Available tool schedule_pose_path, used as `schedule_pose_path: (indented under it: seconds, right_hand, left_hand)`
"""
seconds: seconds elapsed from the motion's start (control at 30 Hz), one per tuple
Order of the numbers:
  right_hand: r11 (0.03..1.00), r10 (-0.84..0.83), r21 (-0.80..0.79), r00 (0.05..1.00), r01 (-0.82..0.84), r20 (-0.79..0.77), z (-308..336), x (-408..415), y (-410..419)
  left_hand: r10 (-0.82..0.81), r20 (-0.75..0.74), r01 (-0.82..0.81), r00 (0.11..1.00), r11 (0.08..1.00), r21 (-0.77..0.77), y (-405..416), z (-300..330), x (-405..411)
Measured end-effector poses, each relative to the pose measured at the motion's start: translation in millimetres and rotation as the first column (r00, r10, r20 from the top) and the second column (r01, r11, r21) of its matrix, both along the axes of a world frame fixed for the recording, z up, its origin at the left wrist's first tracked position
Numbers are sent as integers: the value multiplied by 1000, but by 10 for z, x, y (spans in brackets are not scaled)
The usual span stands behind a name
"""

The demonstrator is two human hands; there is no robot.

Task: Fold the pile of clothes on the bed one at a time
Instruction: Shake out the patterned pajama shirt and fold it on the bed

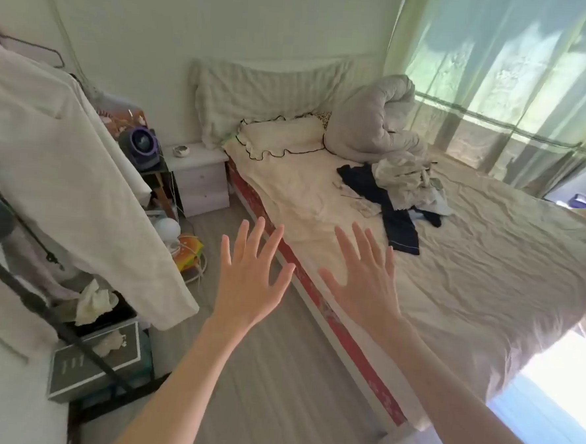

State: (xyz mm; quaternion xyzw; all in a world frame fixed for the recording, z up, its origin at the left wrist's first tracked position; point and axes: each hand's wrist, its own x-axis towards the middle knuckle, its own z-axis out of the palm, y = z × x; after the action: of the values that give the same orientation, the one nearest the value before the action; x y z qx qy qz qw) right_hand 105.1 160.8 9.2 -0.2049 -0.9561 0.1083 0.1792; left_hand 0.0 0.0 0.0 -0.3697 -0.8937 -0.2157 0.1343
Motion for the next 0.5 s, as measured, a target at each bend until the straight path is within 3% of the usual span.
schedule_pose_path:
  seconds: [0.23, 0.5]
  right_hand:
    - [993, 12, -114, 982, 10, 188, -704, -397, 121]
    - [975, -30, -198, 950, 96, 311, -1132, -1513, 471]
  left_hand:
    - [106, 187, -82, 977, 988, -131, 17, -718, -454]
    - [77, 292, 9, 953, 959, -282, 353, -1143, -1730]
